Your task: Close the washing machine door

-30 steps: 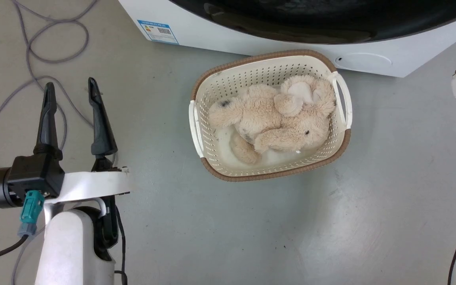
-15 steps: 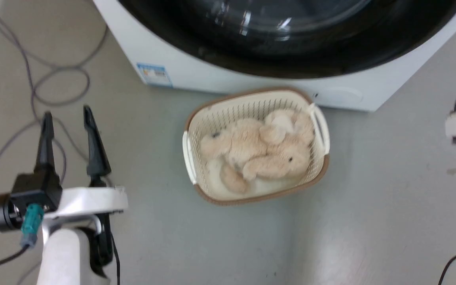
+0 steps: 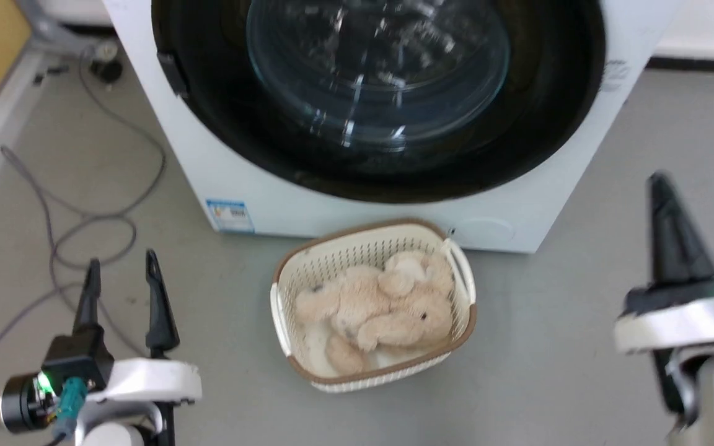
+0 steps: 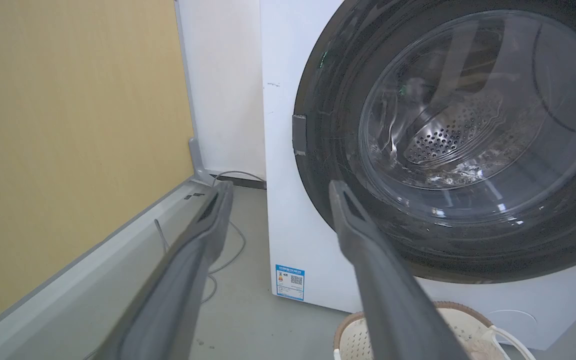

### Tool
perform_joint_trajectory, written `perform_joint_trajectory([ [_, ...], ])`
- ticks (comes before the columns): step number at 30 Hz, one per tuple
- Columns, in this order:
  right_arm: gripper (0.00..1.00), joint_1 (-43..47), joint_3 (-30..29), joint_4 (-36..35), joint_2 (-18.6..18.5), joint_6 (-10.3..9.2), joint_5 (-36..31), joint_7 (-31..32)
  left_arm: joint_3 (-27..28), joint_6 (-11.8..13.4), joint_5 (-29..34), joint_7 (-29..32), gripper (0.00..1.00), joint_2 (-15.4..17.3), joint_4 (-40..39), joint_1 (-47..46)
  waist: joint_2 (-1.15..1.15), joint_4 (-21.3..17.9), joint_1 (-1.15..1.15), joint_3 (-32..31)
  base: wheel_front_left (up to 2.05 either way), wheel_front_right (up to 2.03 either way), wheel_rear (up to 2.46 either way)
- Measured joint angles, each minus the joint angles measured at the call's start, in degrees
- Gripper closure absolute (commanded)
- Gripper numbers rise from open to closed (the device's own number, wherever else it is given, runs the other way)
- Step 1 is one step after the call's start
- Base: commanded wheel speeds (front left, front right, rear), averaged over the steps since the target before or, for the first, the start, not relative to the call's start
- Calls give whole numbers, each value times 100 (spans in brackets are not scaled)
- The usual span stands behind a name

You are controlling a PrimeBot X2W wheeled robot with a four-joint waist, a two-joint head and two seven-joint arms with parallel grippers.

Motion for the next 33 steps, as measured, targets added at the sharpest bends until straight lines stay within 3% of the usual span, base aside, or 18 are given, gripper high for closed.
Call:
perform_joint_trajectory([
  [1, 62, 104, 81, 29, 27, 0, 48, 0, -4, -5, 1, 0, 0, 0, 13, 62, 0, -25, 0, -73, 0, 0, 0],
  [2, 13, 198, 147, 76, 52, 0, 108, 0, -11, -29, 12, 0, 0, 0, 30, 122, 0, -50, 0, -145, 0, 0, 0],
  [3, 0, 287, 207, 124, 74, 0, 141, 1, -19, -55, 0, 0, 0, 0, 52, 186, 0, -76, 0, -218, 0, 0, 0],
  [12, 0, 1215, 253, 308, 142, 0, 260, 1, -103, -236, 8, 0, 0, -1, 91, 724, 0, -236, -1, -775, 0, 0, 0],
  [22, 0, 1604, 140, 30, 149, 0, 494, 0, -296, -253, -70, 0, 0, -3, 132, 816, 0, -402, -1, -884, 0, 0, 0],
  [23, 100, 1599, 137, 27, 148, 0, 493, 3, -304, -253, -66, 3, 100, -5, 132, 815, 0, -405, -1, -881, 0, 0, 0],
  [33, 100, 1599, 167, 26, 148, 0, 478, 68, -331, -254, -53, 80, 100, -7, 122, 815, 0, -378, -1, -880, 0, 0, 0],
])
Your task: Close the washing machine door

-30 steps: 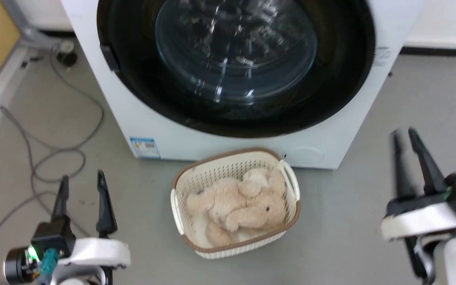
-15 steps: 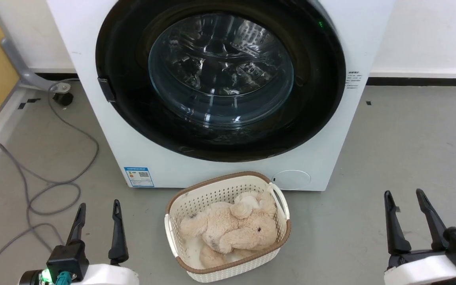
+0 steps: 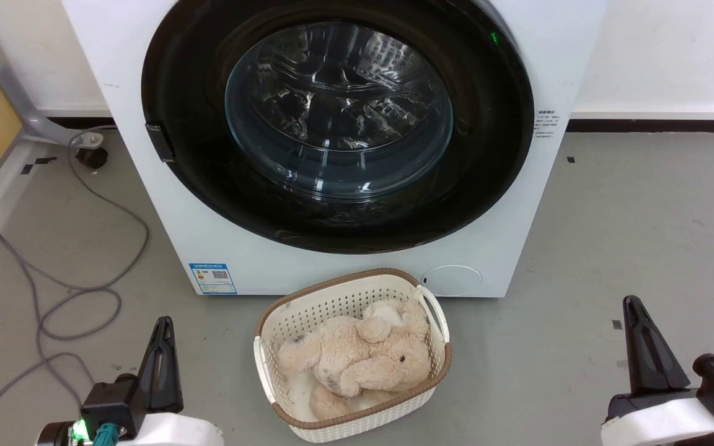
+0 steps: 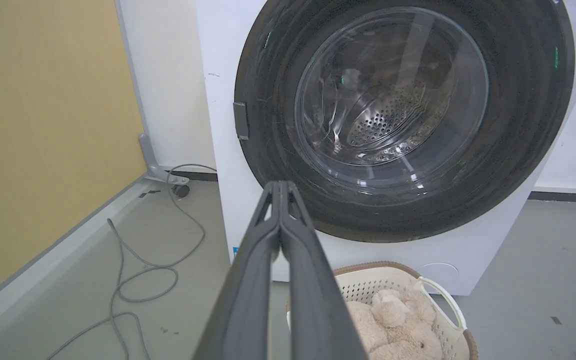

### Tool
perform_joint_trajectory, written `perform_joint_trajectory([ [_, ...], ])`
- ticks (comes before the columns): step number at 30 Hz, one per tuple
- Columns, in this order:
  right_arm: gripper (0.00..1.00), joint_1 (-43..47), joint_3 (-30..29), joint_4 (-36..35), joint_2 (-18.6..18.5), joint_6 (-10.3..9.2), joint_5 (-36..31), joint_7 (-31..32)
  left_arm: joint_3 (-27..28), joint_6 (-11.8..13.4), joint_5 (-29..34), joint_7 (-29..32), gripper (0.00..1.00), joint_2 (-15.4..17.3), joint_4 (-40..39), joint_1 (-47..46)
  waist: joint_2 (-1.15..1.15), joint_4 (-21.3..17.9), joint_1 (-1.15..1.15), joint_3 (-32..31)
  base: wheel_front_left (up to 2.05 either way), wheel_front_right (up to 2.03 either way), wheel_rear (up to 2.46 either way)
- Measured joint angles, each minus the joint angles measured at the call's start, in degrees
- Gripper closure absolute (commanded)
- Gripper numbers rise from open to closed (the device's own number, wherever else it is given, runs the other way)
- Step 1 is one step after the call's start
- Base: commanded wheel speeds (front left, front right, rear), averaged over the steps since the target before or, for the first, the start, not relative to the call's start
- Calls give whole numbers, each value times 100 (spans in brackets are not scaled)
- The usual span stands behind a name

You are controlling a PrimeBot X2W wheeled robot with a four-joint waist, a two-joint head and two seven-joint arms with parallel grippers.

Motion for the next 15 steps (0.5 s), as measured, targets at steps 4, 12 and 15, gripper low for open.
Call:
perform_joint_trajectory([
  [4, 100, 0, 19, -12, 0, 0, -1, 51, -11, -1, 1, 36, 100, 0, -12, 0, 0, 15, 0, 1, 0, 0, 0],
  [12, 100, 0, 65, -40, 0, 0, -43, 148, -32, -4, 11, 133, 100, 0, -38, -1, 0, 45, 1, 3, 0, 0, 0],
  [15, 100, 0, 78, -48, 0, 0, -44, 183, -40, -5, 45, 176, 100, 0, -55, -1, 0, 57, 1, 3, 0, 0, 0],
])
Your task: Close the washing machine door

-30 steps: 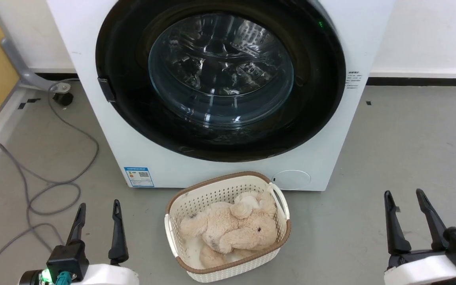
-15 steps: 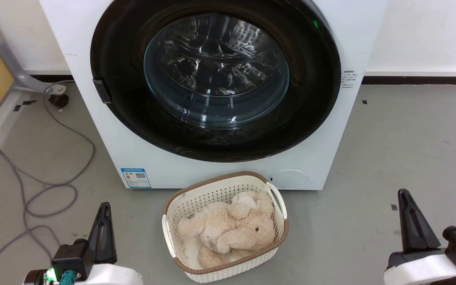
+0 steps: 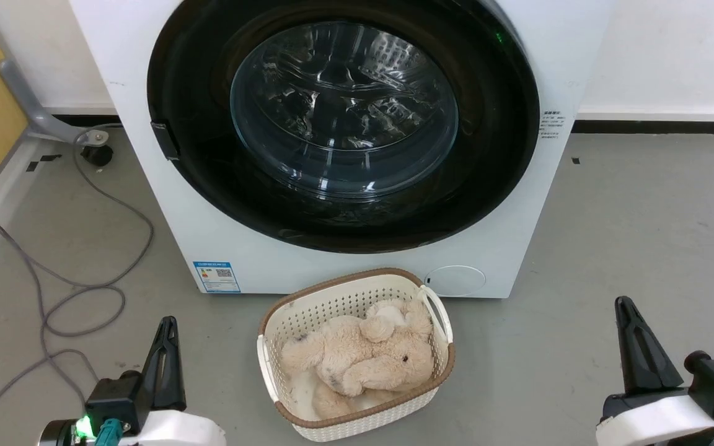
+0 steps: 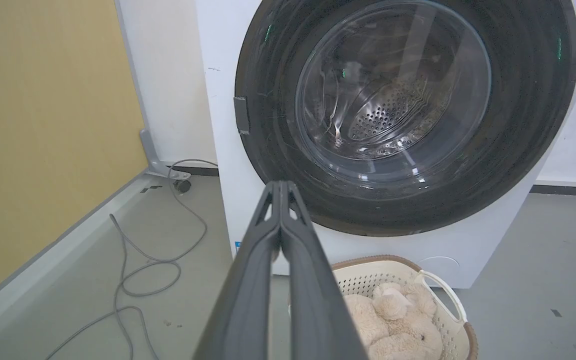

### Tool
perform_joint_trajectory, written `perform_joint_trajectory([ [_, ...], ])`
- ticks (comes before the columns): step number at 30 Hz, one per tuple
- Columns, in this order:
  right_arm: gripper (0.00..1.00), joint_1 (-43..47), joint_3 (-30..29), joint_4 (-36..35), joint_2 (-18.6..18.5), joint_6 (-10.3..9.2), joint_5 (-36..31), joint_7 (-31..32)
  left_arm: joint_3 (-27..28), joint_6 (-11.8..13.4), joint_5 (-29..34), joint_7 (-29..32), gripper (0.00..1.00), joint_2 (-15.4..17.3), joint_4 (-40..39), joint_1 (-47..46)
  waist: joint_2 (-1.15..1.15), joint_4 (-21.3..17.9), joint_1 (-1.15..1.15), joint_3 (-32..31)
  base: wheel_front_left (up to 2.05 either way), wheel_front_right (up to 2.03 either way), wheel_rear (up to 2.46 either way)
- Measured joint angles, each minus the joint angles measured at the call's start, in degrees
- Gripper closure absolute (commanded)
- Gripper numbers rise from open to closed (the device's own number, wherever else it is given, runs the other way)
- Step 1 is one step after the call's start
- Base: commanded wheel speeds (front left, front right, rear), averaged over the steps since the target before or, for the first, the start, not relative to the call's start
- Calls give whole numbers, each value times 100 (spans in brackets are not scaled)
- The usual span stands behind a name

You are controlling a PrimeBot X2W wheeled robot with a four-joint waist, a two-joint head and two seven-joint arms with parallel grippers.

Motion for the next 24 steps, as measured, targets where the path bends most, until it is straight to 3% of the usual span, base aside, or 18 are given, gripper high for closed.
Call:
perform_joint_trajectory([
  [24, 100, 0, 131, -120, 0, 0, -103, 308, -57, -42, 59, 303, 100, 0, -108, -11, 0, 96, 1, 5, 0, 0, 0],
])
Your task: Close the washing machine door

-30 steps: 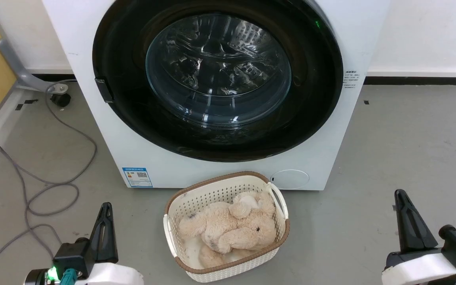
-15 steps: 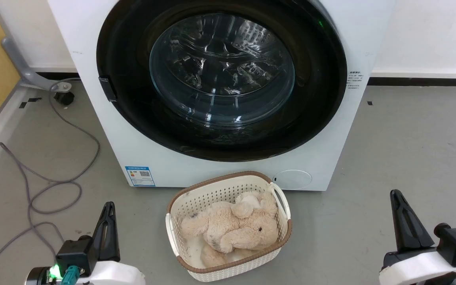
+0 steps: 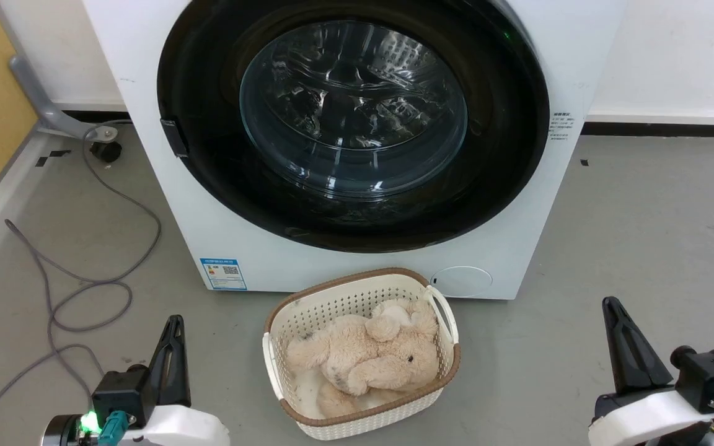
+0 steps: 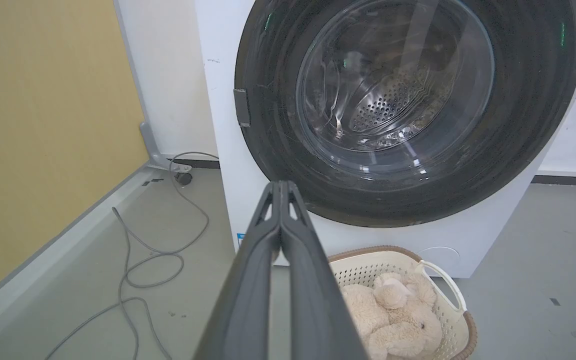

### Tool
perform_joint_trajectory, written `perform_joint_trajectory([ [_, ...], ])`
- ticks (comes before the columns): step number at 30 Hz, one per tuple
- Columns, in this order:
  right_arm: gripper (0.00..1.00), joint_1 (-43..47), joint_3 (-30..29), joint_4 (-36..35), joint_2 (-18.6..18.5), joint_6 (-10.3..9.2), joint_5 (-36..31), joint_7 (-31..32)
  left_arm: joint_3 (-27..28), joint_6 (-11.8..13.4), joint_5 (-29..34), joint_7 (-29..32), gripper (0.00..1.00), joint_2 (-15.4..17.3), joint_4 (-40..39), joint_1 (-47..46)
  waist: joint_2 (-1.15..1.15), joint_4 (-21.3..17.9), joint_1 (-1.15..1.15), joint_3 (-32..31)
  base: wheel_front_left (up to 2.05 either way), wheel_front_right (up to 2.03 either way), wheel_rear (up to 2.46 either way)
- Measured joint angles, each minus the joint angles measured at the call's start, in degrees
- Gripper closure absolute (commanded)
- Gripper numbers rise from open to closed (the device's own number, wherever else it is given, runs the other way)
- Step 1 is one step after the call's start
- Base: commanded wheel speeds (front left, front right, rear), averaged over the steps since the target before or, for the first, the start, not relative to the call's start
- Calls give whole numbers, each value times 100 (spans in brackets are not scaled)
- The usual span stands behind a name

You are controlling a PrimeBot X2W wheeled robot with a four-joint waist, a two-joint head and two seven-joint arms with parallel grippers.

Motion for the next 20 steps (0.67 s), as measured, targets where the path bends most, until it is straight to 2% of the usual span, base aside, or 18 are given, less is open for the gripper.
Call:
perform_joint_trajectory([
  [20, 100, 0, 92, -71, 0, 0, -96, 232, -60, -44, 60, 227, 100, 0, -86, -27, 0, 74, 0, 4, 0, 0, 0],
])
